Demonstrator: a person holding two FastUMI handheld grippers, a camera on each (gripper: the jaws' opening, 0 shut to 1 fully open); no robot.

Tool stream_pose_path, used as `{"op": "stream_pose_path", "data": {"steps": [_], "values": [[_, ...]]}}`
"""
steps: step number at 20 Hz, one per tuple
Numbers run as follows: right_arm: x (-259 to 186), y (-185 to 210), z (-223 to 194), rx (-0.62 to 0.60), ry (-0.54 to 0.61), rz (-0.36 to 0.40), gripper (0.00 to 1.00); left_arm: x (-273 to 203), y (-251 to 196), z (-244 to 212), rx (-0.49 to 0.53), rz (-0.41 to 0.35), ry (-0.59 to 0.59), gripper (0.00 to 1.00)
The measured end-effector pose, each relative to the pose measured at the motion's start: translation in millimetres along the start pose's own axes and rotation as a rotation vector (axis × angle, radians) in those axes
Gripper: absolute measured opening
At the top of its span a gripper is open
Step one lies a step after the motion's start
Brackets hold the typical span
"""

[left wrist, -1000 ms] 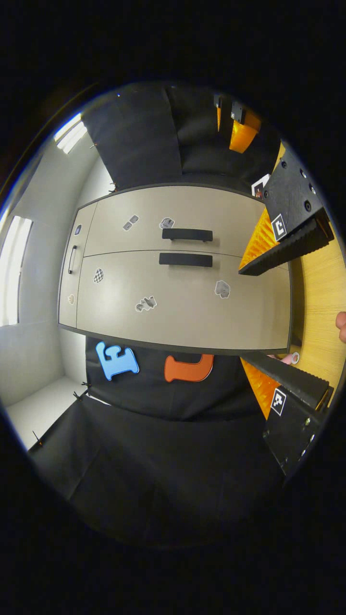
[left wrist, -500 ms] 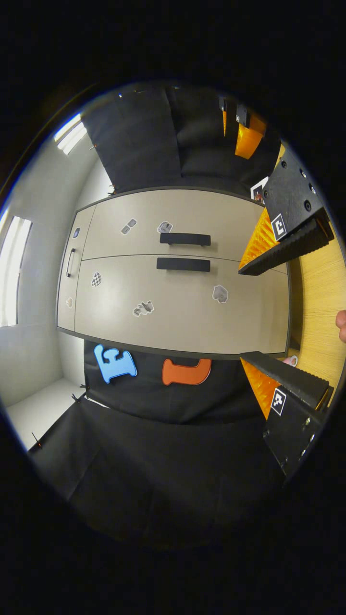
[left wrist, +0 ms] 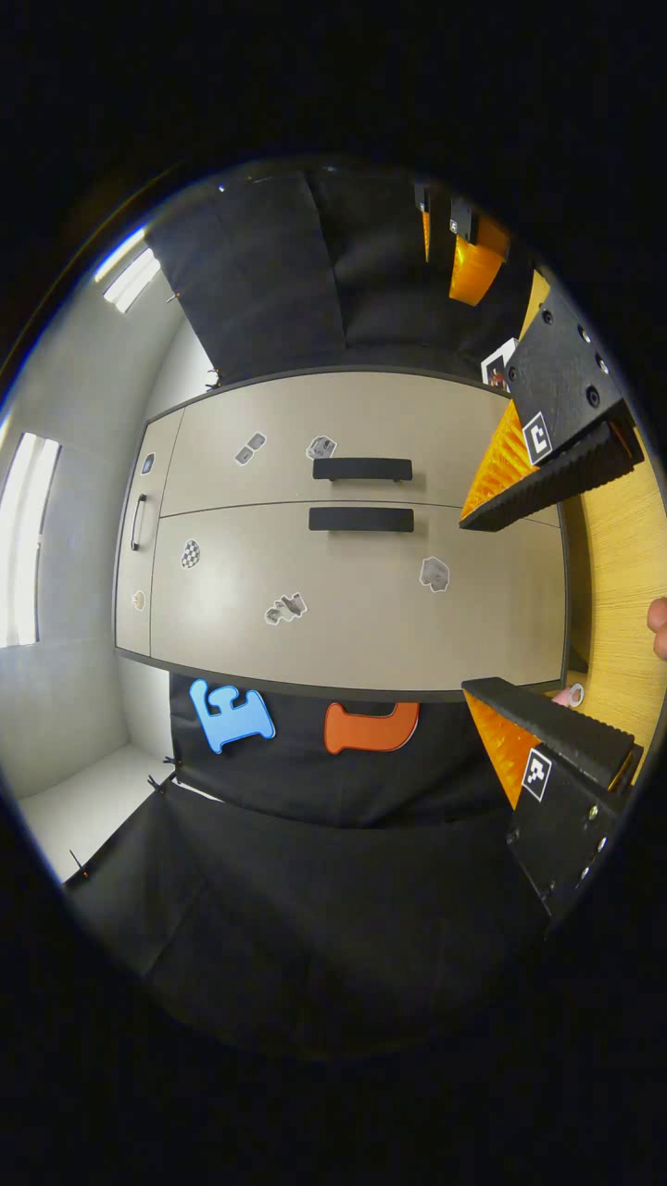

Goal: Open the right door of the double-door shoe cabinet with the right hand, and open the left door with the left hand.

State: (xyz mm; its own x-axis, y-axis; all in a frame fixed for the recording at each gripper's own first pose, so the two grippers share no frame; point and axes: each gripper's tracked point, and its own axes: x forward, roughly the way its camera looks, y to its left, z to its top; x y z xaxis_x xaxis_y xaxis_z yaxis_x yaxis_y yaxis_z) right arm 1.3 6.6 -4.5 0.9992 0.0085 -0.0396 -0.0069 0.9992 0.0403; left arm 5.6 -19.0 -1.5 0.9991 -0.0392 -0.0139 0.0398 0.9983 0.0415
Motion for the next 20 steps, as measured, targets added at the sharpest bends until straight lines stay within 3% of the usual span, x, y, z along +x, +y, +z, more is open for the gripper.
{"op": "stream_pose_path", "data": {"steps": [4, 10, 16, 20], "values": [[14.9, 11.9, 21.7, -0.005, -0.038, 0.027, 0.99, -4.8, -5.4, 5.7, 0.009, -0.022, -0.008, 0.95], [67.2, 49.2, 37.4, 0.028, -0.022, 0.135, 0.97, -23.2, -10.0, -7.0, 0.009, -0.045, 0.028, 0.95], [139.3, 73.4, 88.5, 0.026, -0.074, 0.139, 0.99, -40.8, -9.5, -21.8, -0.020, -0.051, 0.076, 0.95], [190.0, 84.3, 99.3, 0.026, -0.041, 0.120, 0.99, -46.0, 3.6, -26.5, -0.007, -0.017, 0.093, 0.95]]}}
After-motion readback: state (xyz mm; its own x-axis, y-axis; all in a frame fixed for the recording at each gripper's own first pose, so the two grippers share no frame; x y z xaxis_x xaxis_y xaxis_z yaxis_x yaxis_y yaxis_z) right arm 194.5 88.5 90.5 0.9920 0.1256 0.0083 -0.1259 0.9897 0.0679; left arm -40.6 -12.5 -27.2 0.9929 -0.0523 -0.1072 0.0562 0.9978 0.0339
